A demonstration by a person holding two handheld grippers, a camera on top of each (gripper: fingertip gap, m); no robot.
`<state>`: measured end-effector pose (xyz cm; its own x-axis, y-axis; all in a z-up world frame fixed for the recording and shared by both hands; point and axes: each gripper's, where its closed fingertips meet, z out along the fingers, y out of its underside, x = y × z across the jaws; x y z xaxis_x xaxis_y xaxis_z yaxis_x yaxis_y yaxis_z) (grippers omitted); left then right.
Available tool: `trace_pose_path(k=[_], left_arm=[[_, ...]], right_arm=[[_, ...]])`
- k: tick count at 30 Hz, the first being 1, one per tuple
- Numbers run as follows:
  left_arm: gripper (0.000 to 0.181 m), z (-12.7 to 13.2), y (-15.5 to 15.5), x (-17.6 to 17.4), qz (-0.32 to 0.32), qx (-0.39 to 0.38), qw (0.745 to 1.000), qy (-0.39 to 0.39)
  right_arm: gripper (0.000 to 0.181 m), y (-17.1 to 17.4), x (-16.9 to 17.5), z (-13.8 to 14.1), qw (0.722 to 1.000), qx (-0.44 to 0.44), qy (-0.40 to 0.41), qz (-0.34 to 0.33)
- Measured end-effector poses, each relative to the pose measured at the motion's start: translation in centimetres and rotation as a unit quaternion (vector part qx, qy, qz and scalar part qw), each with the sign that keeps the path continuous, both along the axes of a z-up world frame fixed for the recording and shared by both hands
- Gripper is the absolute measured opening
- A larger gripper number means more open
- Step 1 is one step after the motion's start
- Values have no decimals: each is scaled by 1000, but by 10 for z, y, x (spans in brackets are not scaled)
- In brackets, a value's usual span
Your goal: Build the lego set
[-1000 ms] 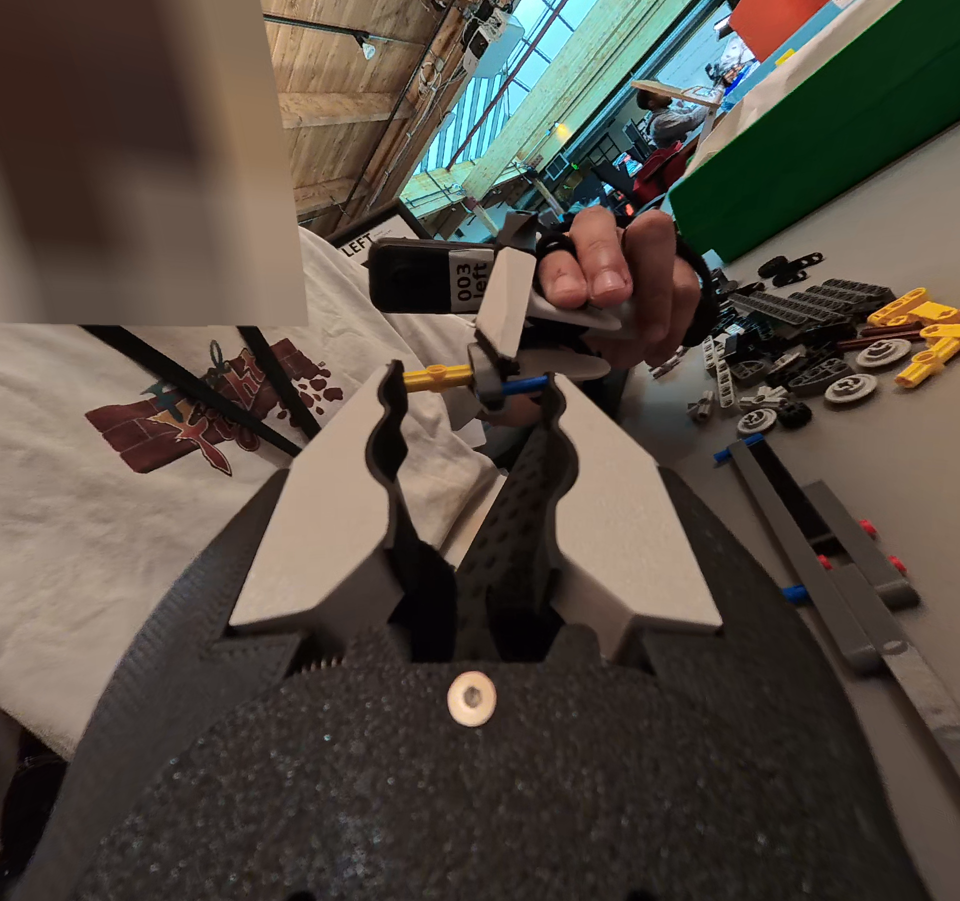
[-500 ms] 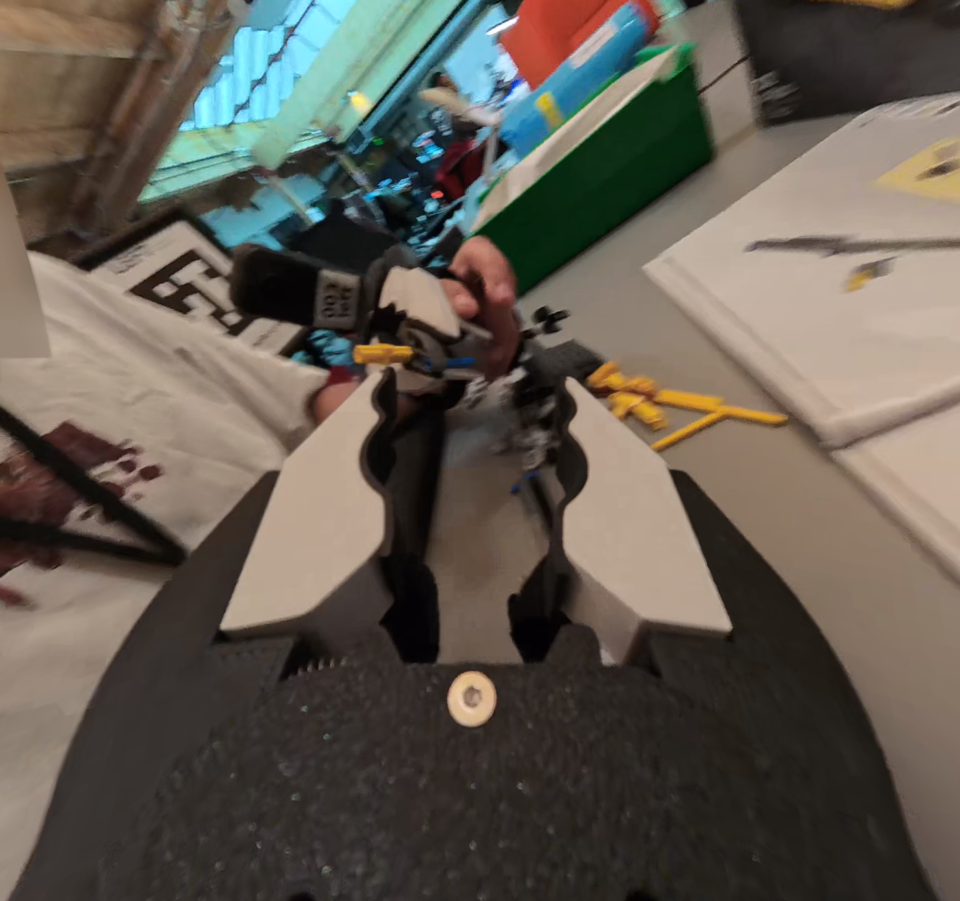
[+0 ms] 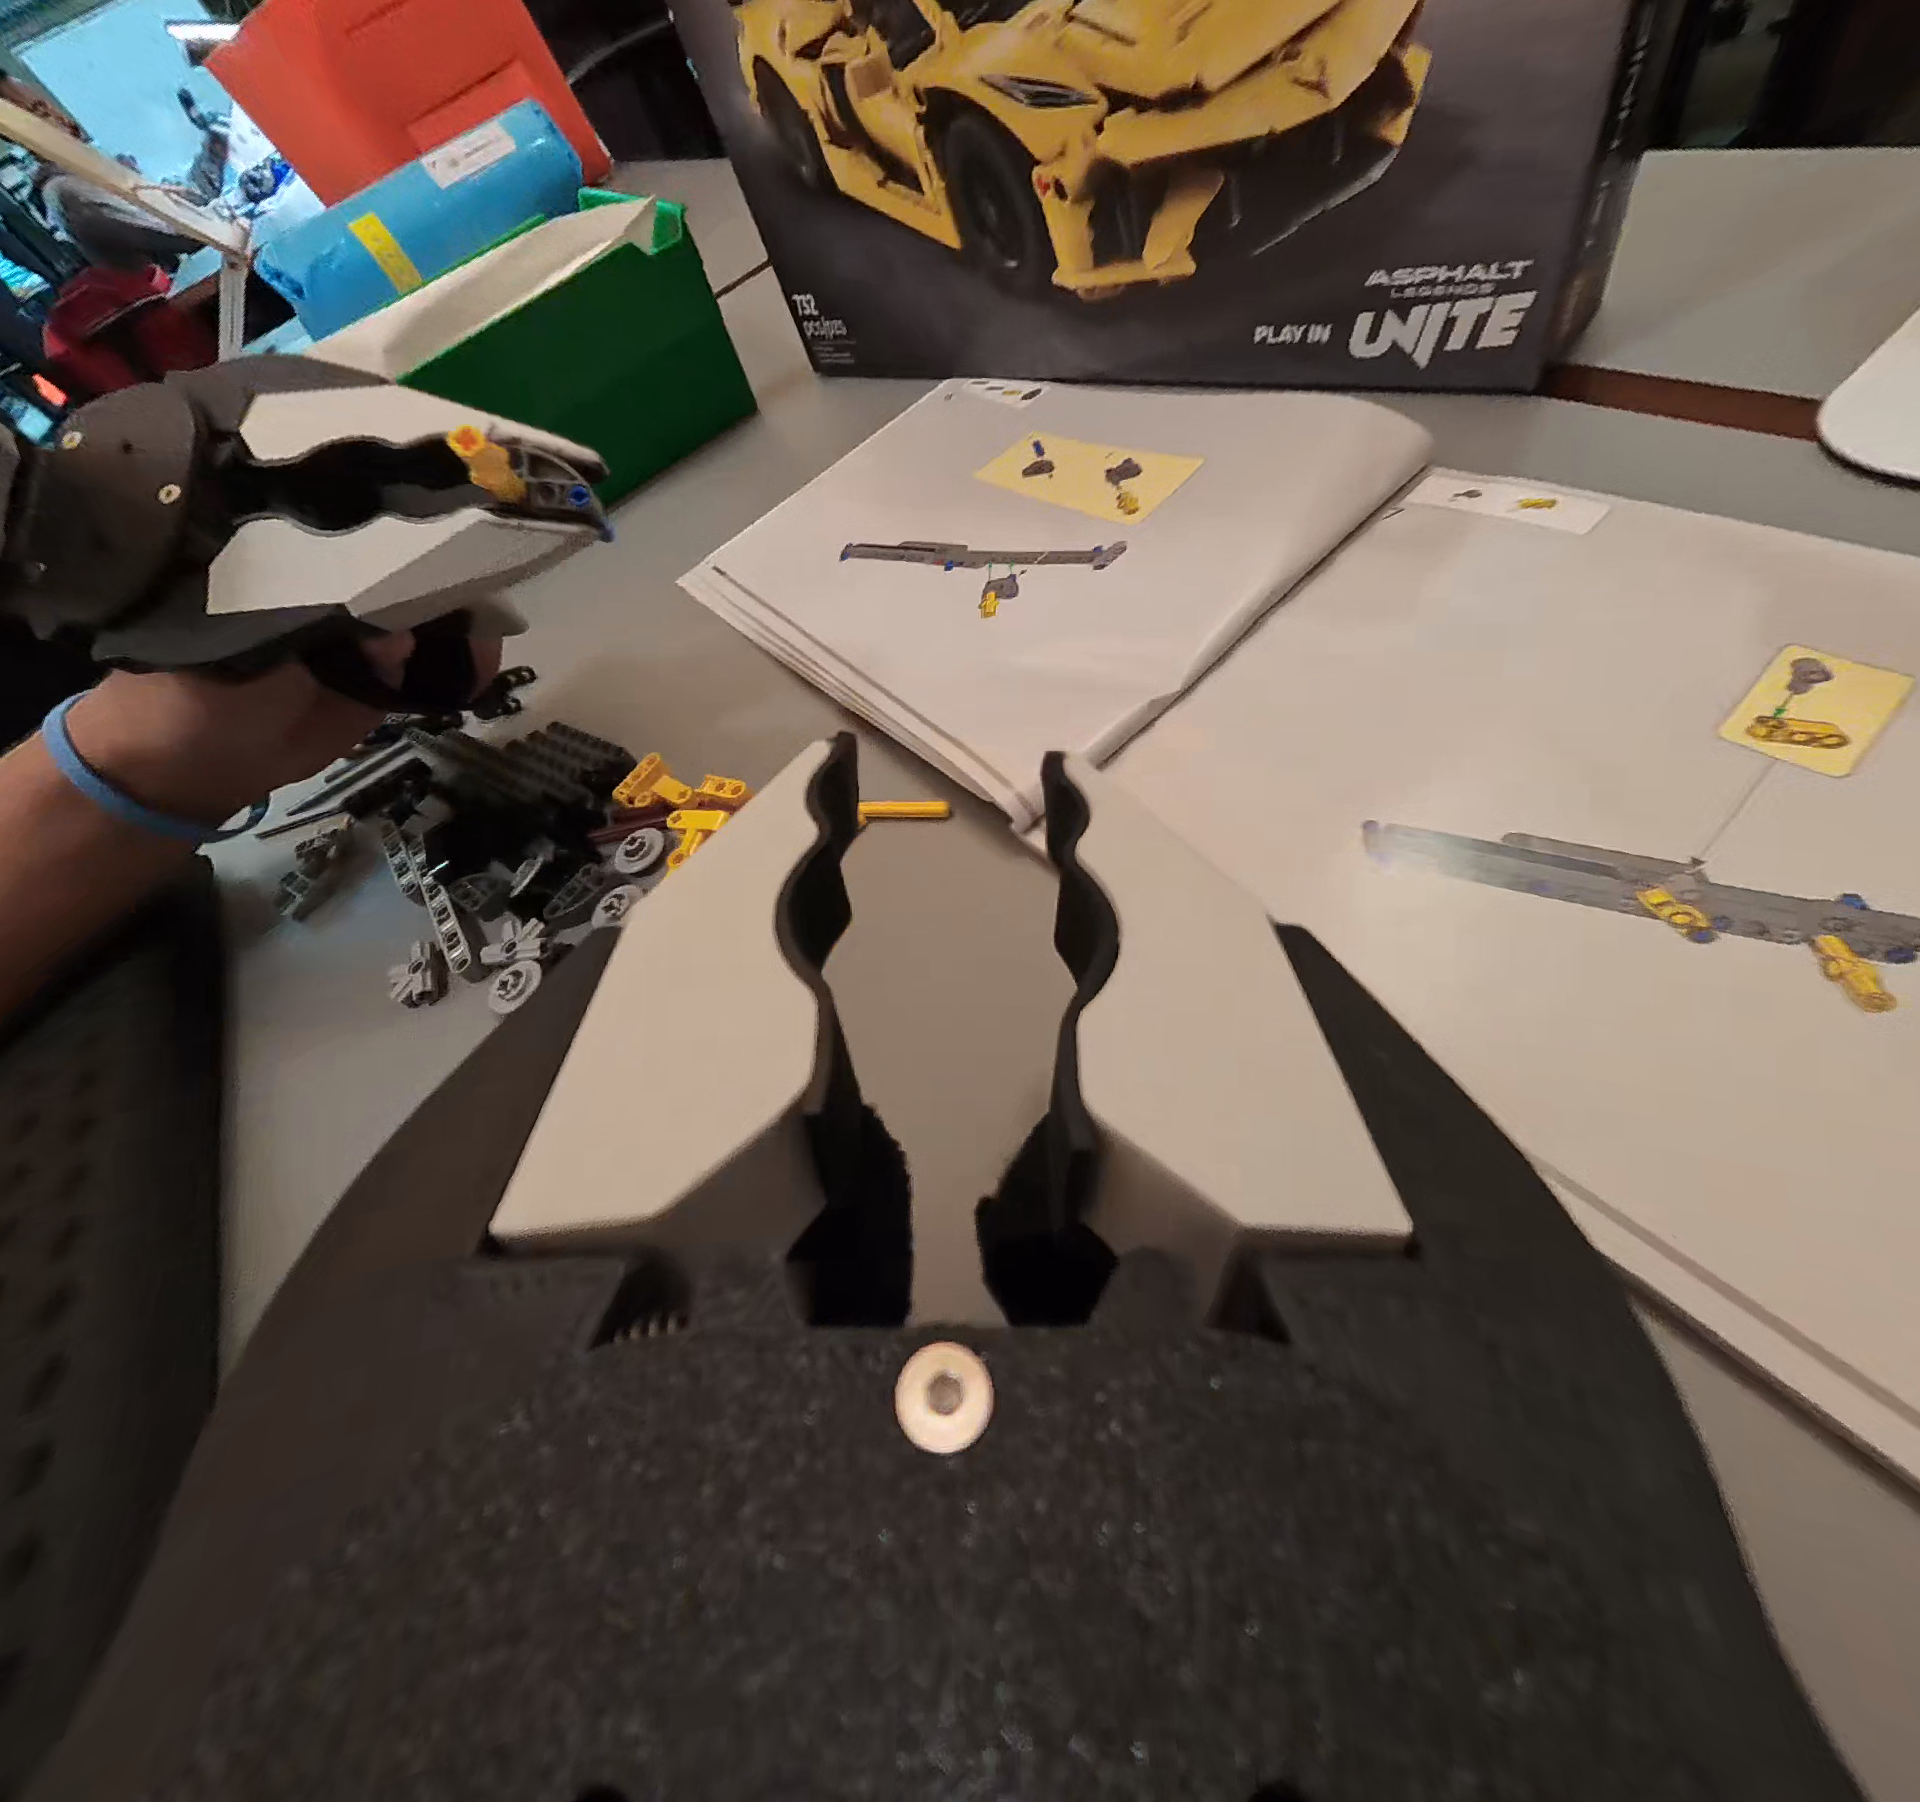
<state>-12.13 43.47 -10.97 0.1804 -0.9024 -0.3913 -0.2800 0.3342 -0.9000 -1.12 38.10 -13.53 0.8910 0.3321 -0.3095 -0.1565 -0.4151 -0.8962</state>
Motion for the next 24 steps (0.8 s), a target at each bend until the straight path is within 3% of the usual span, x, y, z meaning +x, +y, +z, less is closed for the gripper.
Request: trace_pose_path(k=[4,7,11,17,24], left_arm=[[13,-14,2,3,8,2,1000,28],[13,-19,7,3,16,-2,999,36],[13,-26,15,1,29,-17,998,45],[13,-25,30,-3,61,-17,997,36],[13,-28,27,0,54,-9,998,41]], right_arm=[[33,-2,-3,-9,1000,-18,12,16],[22,-2,6,7,1000,21,-6,-6],[32,-4,8,7,999,25,-27,-2],[29,-5,2,3,1000,16,-16,16],[28,-6,-5,-2,999,11,-36,30]])
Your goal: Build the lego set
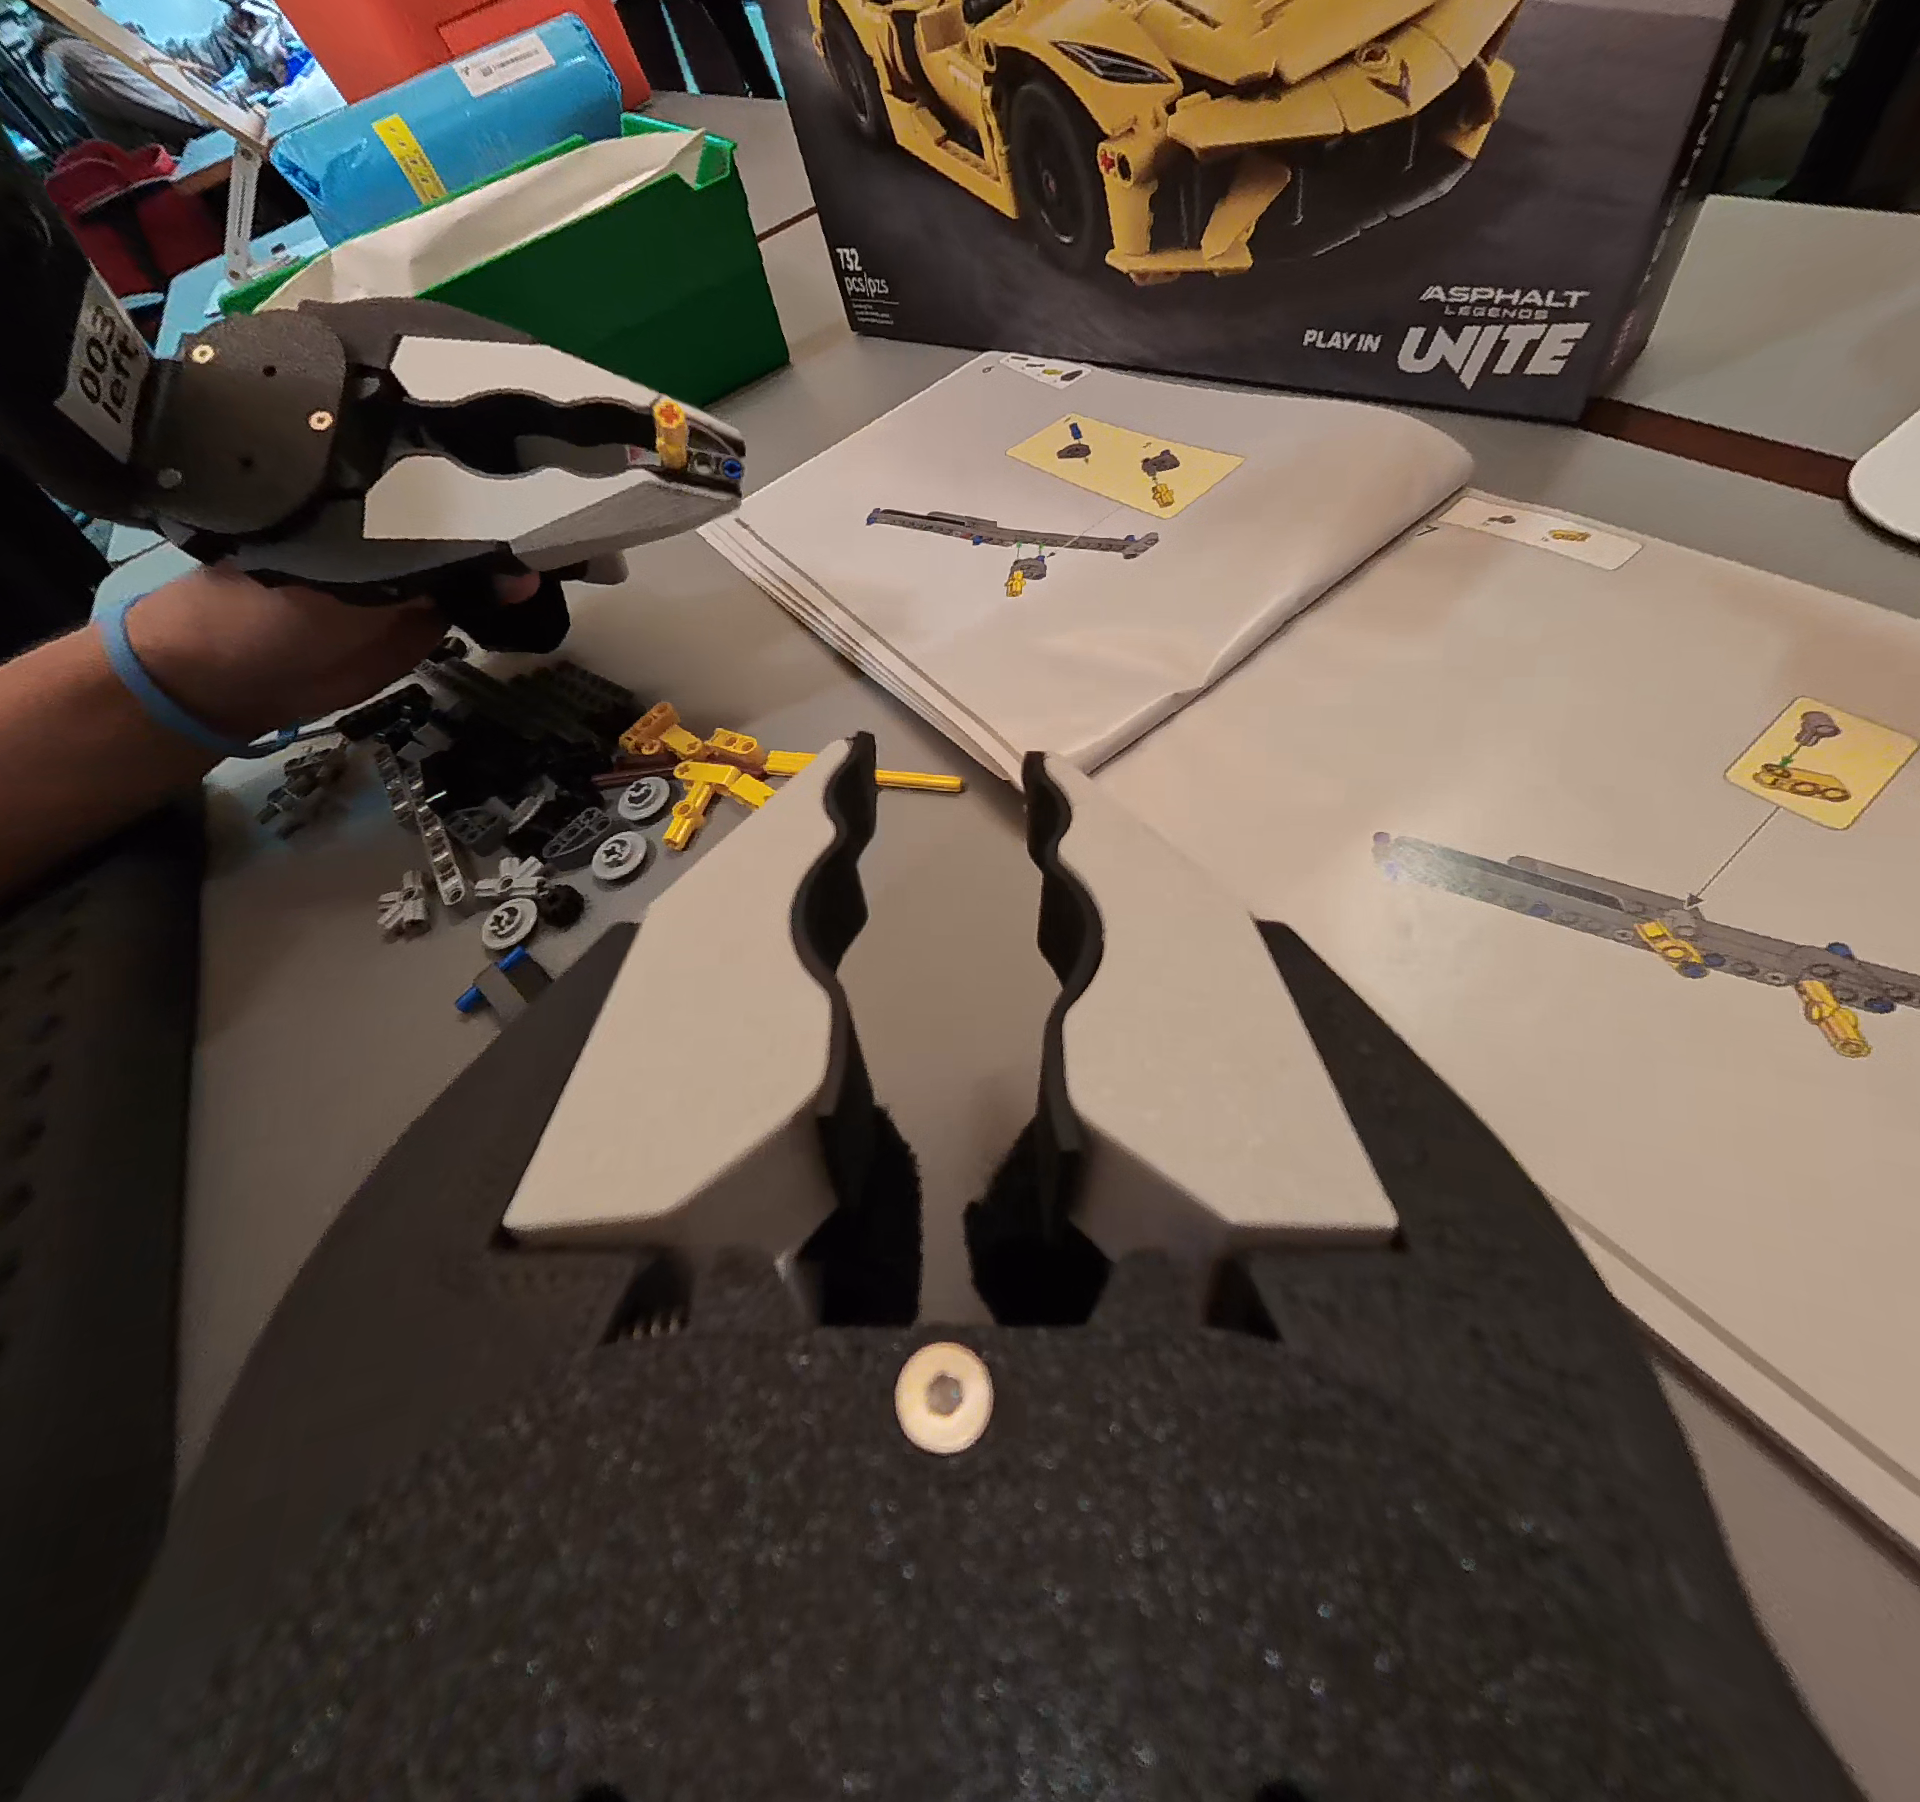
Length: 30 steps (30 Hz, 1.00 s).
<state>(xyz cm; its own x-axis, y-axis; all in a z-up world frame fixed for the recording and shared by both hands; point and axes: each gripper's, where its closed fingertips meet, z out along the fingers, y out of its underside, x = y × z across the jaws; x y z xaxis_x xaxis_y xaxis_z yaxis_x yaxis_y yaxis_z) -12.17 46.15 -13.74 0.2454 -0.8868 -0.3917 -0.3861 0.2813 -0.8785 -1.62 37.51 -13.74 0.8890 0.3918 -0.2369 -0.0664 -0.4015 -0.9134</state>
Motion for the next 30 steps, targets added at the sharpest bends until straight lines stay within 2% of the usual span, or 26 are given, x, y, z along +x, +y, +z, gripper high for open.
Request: trace_pose_path(k=[7,11,15,19,21,25,28,30], left_arm=[[13,9,-12,4,-31,9,999,-22],[13,22,-37,10,-92,20,994,-52],[13,35,-75,16,-169,21,982,-83],[13,41,-117,22,-239,54,965,-91],[13,42,-135,24,-266,67,957,-93],[13,50,-156,24,-290,87,947,-107],[13,53,-164,23,-298,102,942,-113],[13,53,-167,23,-299,111,942,-107]], right_arm=[[27,-2,-7,5,1000,9,16,21],[27,-9,-29,14,995,19,52,85],[27,-23,-57,40,972,35,155,174],[28,-50,-81,60,915,-15,271,297],[29,-63,-92,54,895,-57,280,344],[25,-69,-97,43,897,-66,251,358],[22,-79,-98,57,878,-54,277,386],[15,-80,-98,58,884,-40,262,385]])
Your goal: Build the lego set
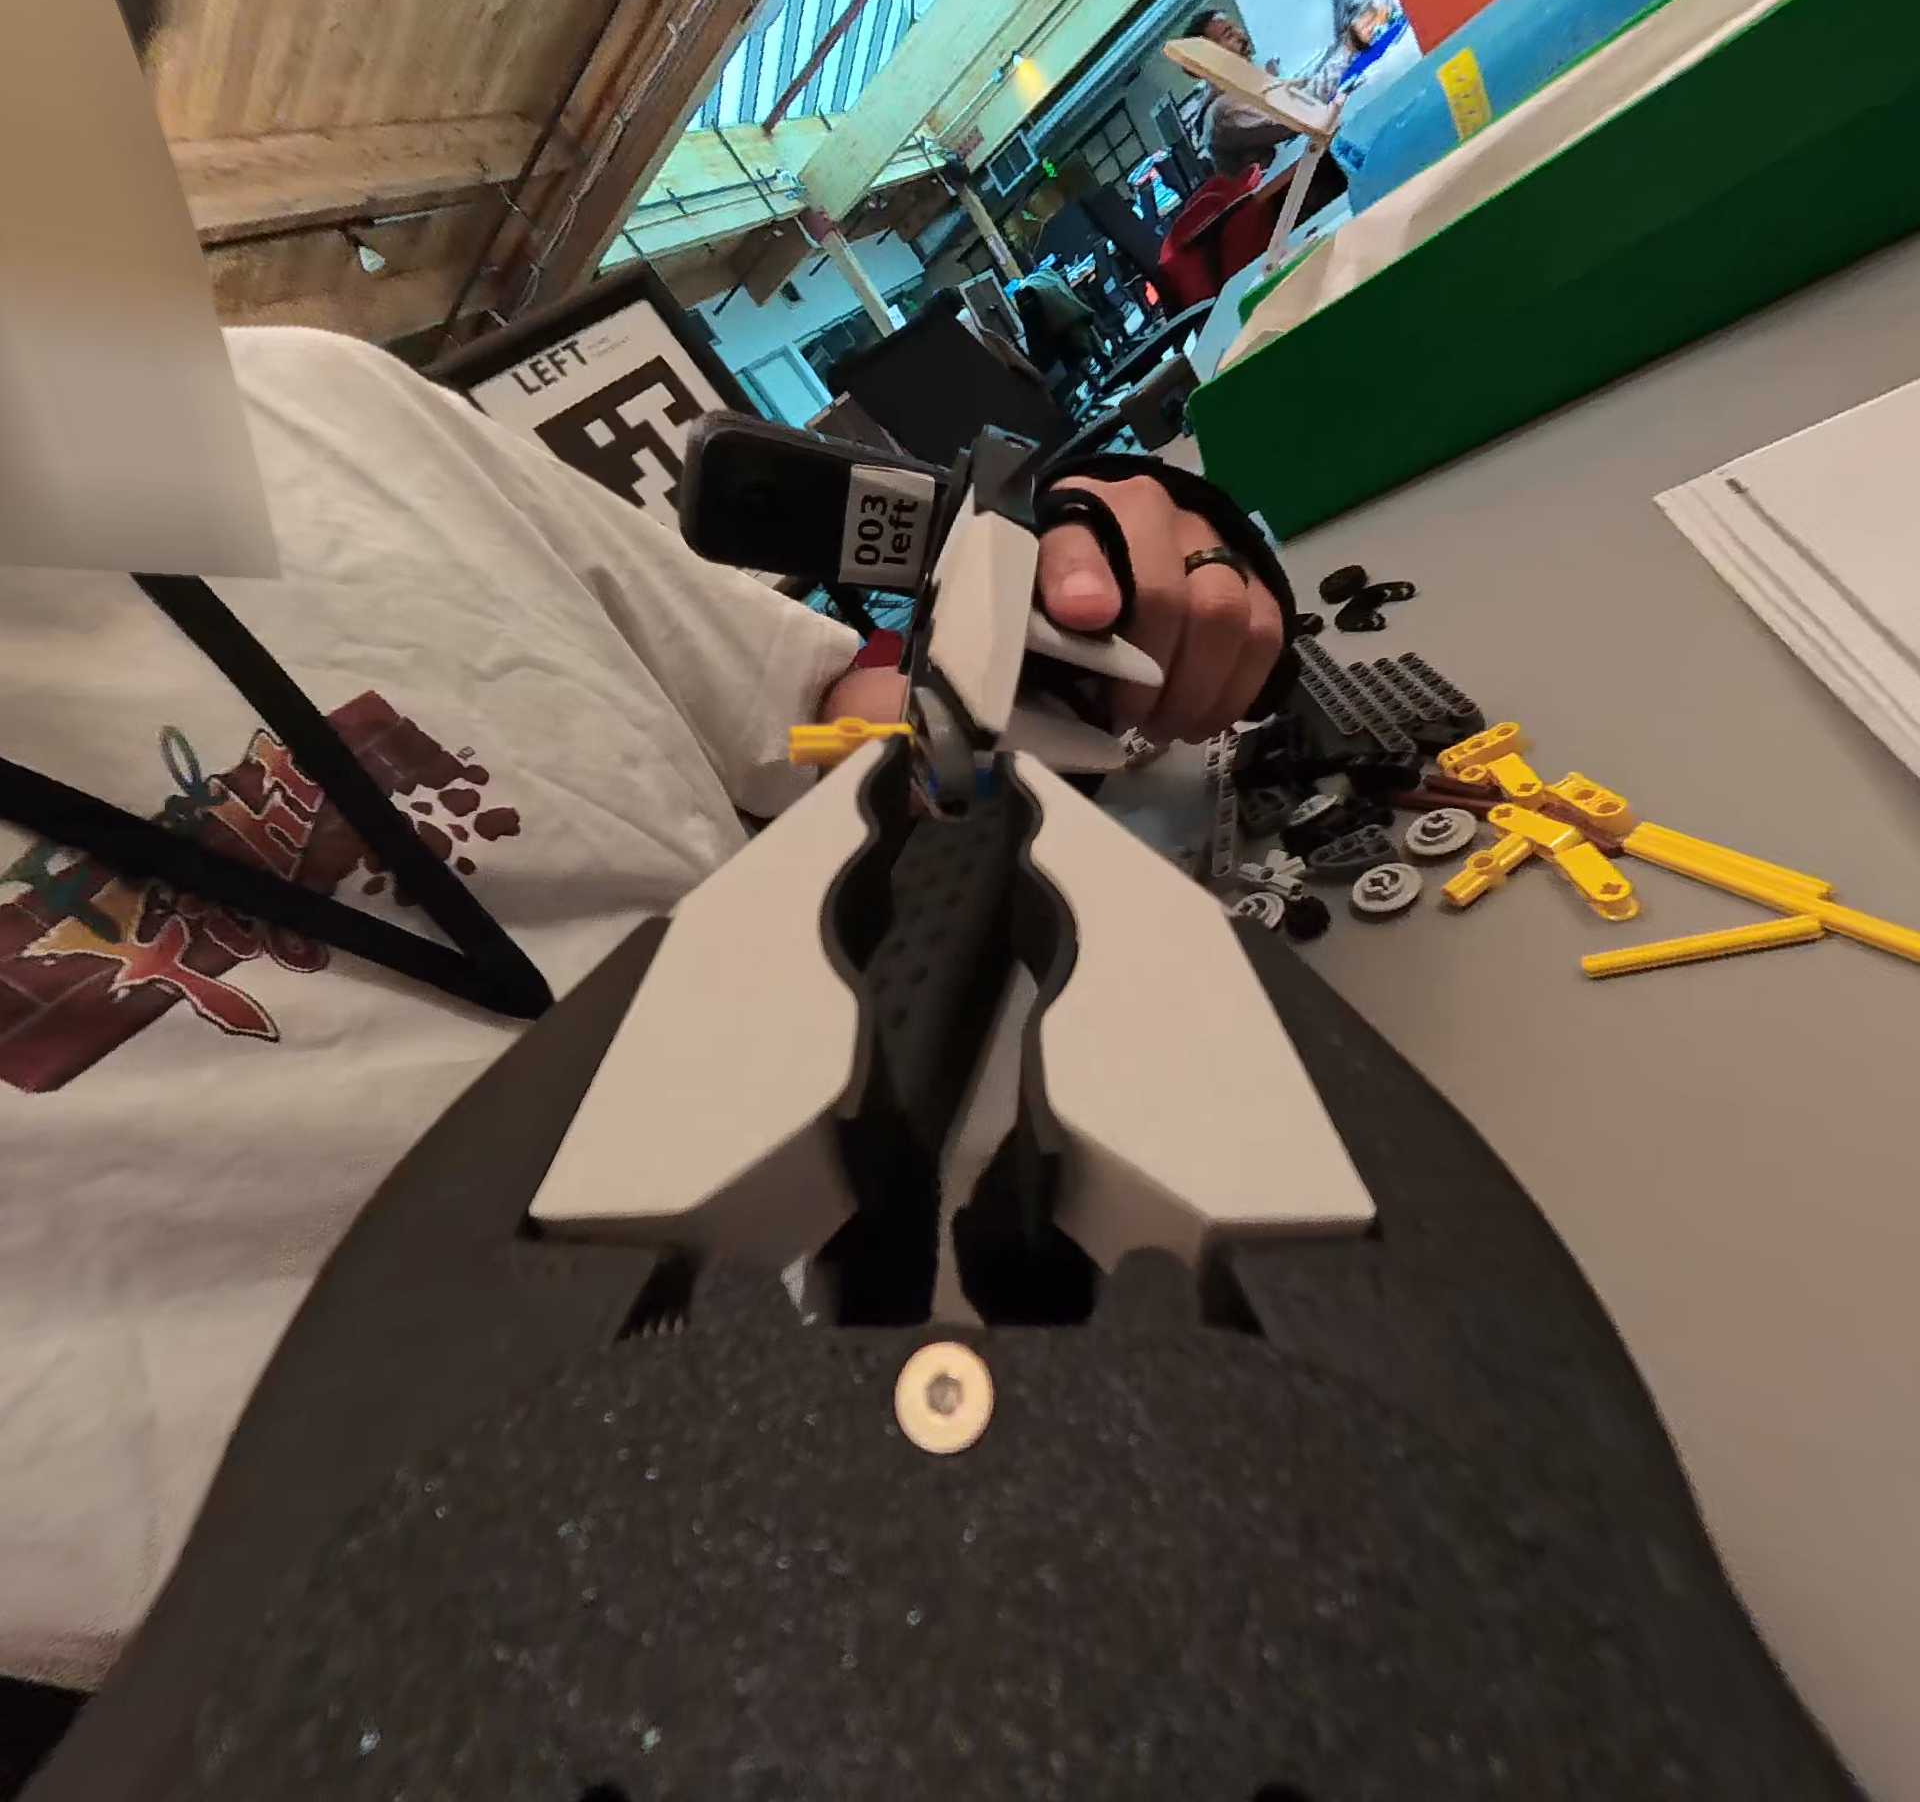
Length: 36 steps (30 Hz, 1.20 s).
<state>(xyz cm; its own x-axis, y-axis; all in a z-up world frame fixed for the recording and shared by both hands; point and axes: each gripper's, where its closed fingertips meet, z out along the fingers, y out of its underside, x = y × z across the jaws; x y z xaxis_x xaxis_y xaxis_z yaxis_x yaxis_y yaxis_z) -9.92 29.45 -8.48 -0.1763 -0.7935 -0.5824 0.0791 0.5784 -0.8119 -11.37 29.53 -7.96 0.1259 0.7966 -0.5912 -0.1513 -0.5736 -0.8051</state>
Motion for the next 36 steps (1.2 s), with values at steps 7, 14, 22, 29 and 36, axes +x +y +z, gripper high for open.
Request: trace_pose_path(k=[7,14,22,29,36], left_arm=[[13,-10,5,4,23,23,999,22],[17,-15,12,8,57,34,997,38],[29,-29,34,13,119,4,989,88],[12,-25,38,11,127,-12,988,88],[13,-43,38,9,101,-71,982,140]], right_arm=[[21,7,-1,-7,999,27,-32,-32],[7,11,1,-16,998,17,-48,-33],[7,24,11,-28,975,123,-149,-110],[7,28,18,-18,951,202,-170,-160],[7,25,34,-17,942,216,-192,-173]])
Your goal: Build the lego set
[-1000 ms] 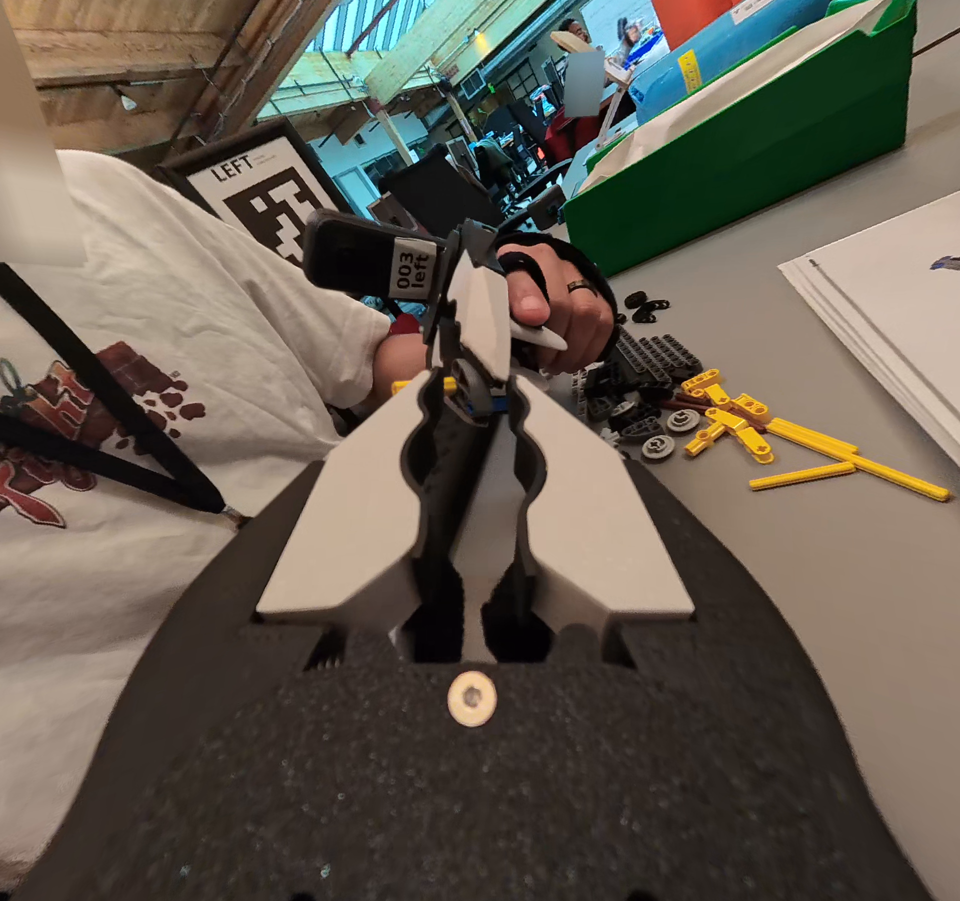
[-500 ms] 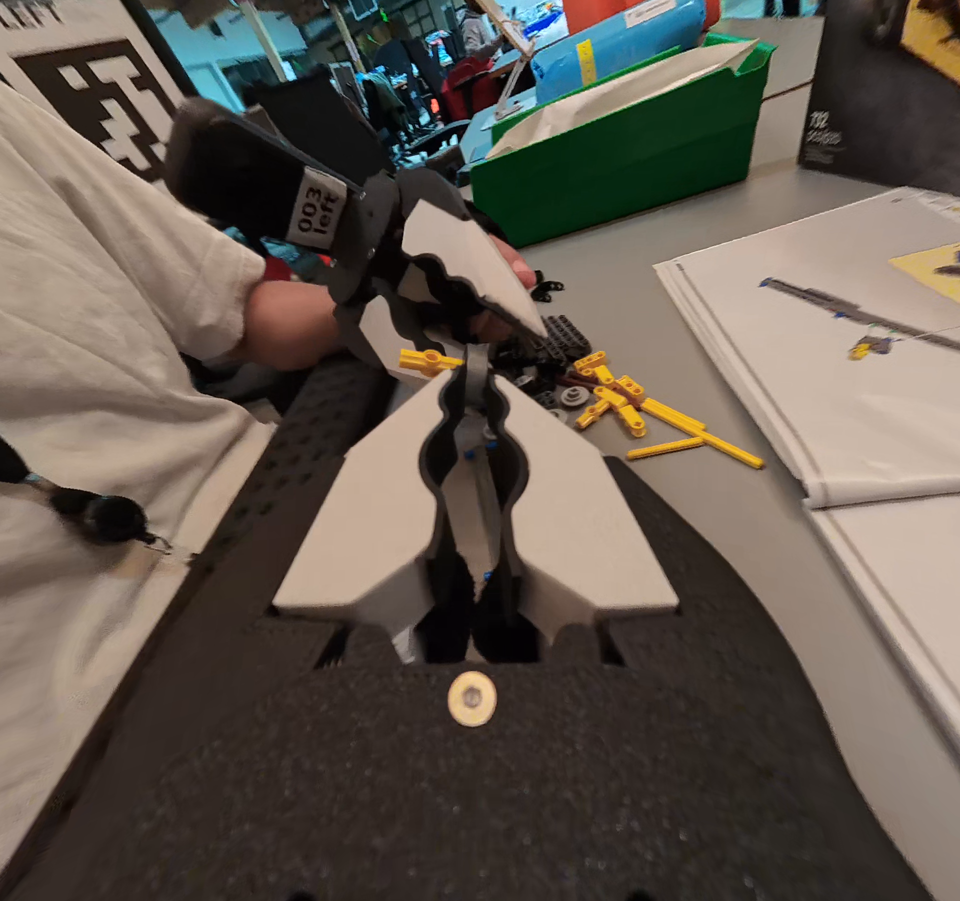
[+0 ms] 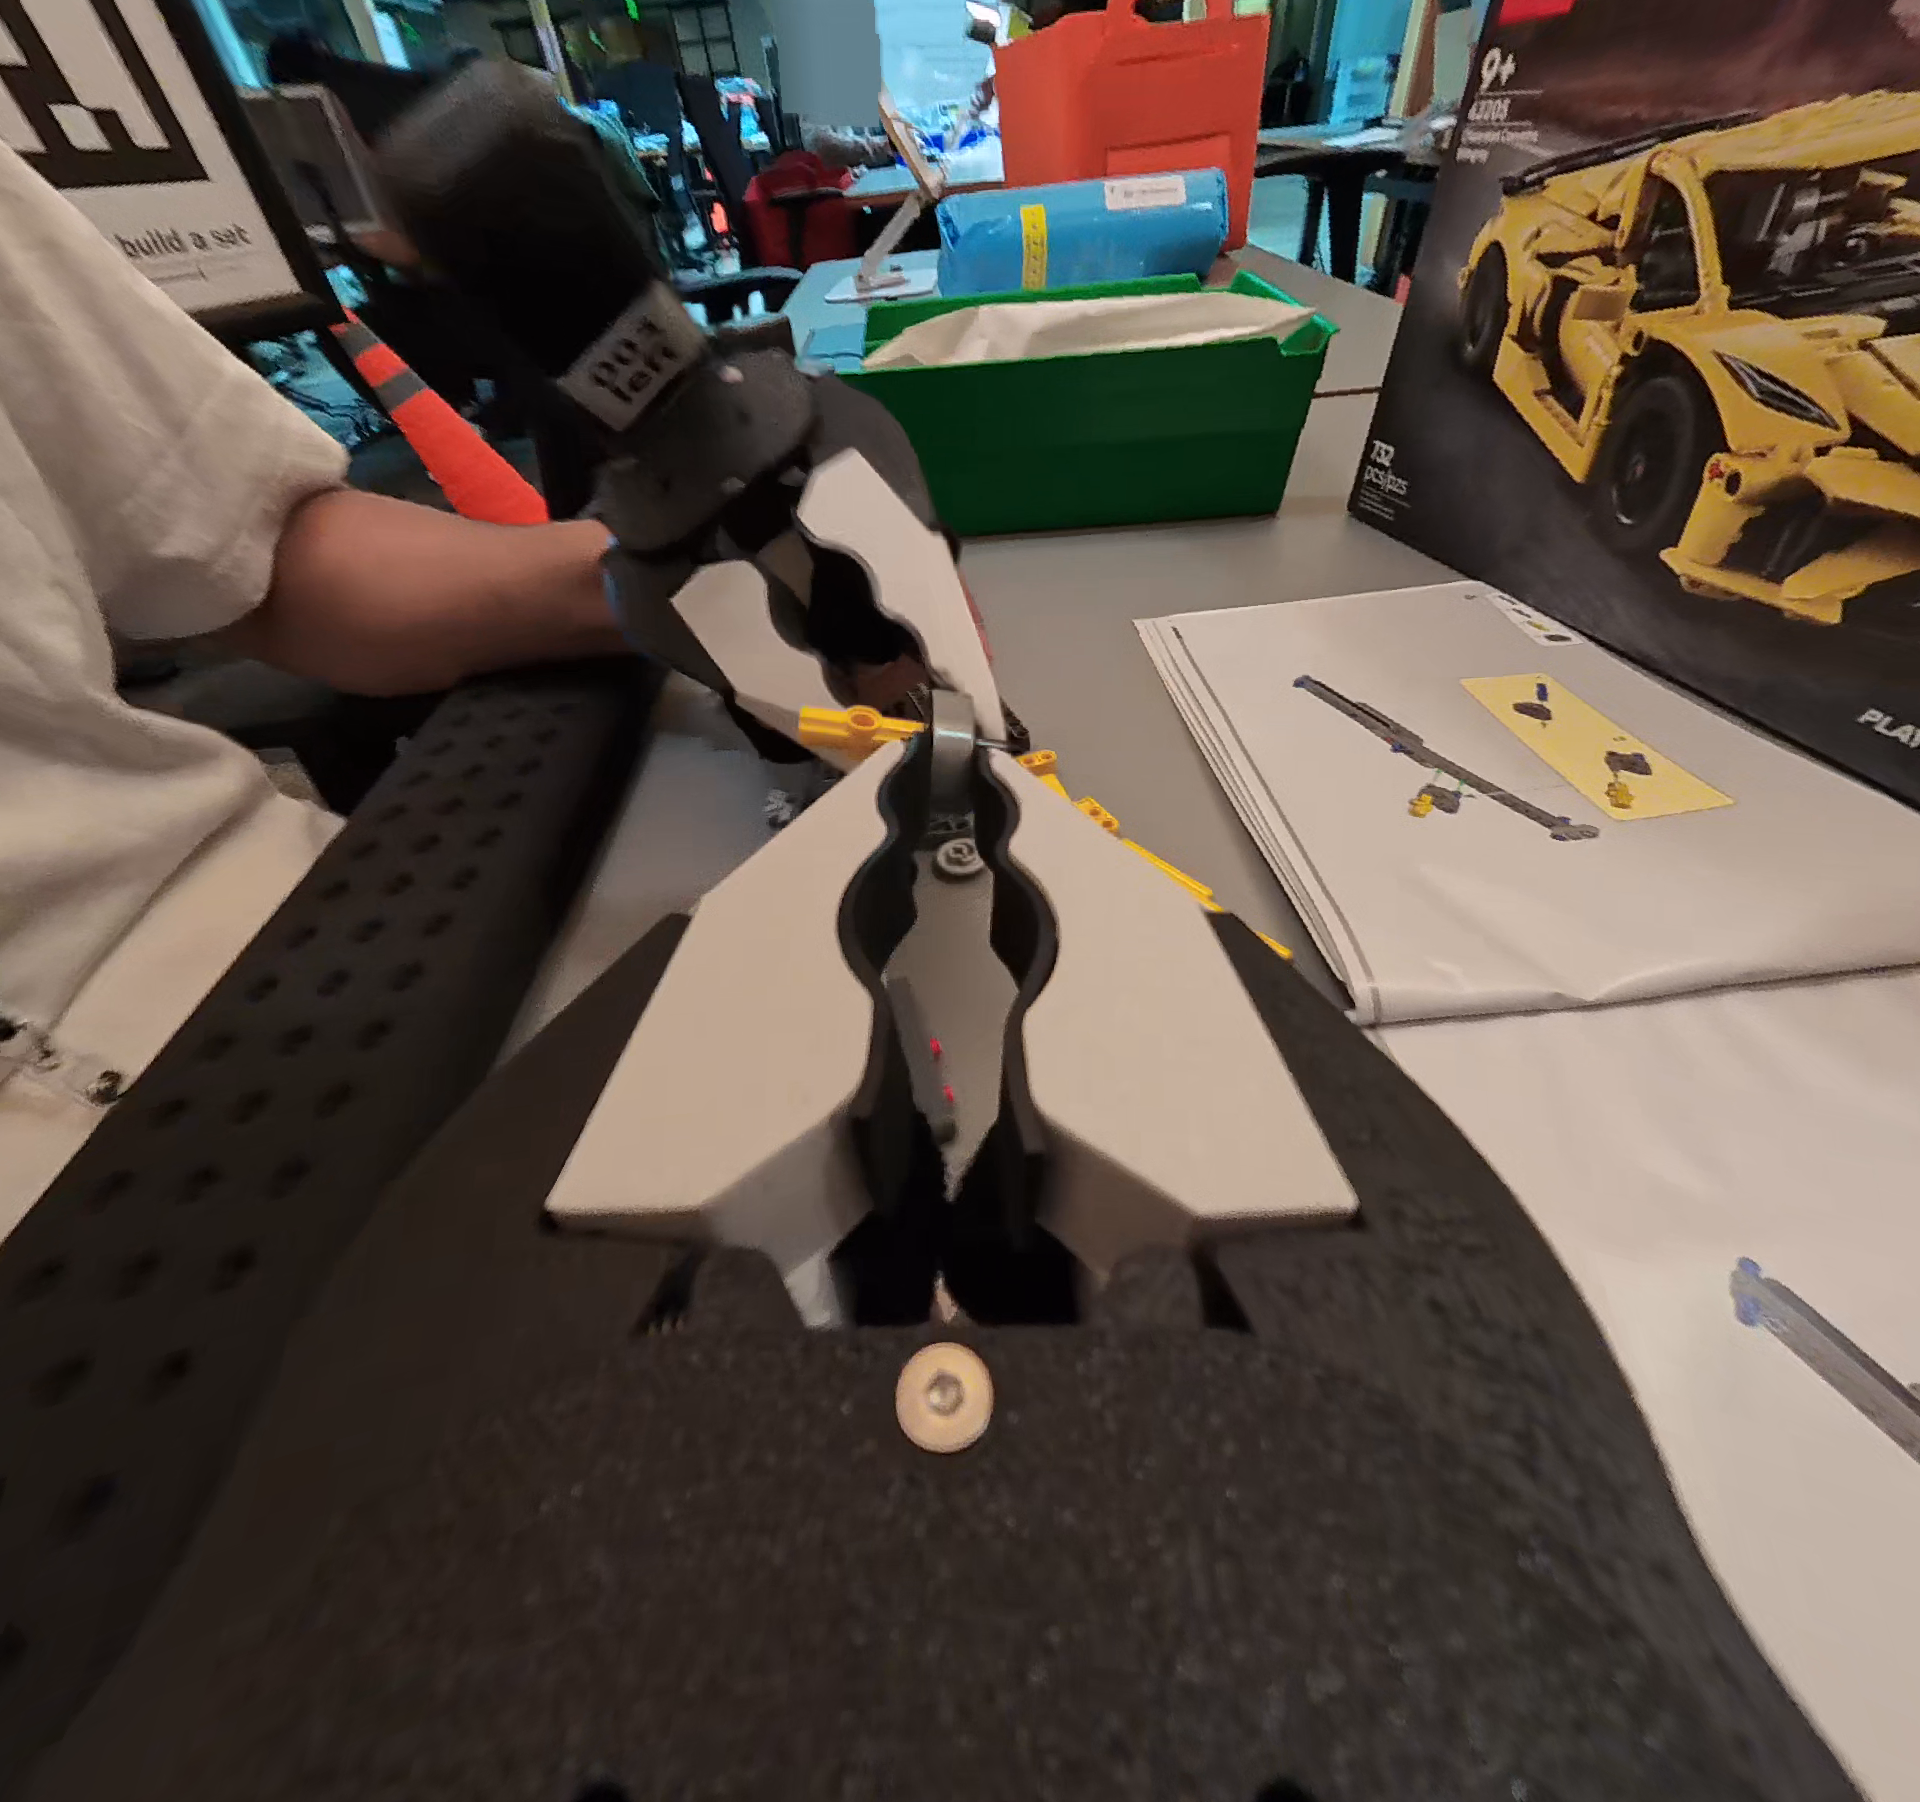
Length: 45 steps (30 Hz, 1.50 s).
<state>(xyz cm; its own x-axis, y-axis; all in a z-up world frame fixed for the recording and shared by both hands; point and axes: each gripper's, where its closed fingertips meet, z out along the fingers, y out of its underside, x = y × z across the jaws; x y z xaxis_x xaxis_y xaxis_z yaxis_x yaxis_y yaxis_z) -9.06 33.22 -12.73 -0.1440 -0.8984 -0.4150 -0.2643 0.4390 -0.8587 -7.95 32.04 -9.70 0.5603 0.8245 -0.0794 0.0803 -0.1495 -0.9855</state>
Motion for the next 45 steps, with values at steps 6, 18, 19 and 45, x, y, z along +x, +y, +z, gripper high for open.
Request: trace_pose_path(k=[6,18,19,45], left_arm=[[30,-41,-27,-6,-73,-113,981,137],[32,-35,-40,0,-81,-58,976,194],[32,-38,-41,-1,-82,-57,974,204],[40,-74,-49,19,-111,-71,949,286]], right_arm=[[7,-39,25,-49,988,-53,-142,8],[7,-61,24,-101,961,-101,-255,45],[7,-62,24,-103,960,-105,-255,47],[17,-64,24,-112,938,-108,-318,88]])
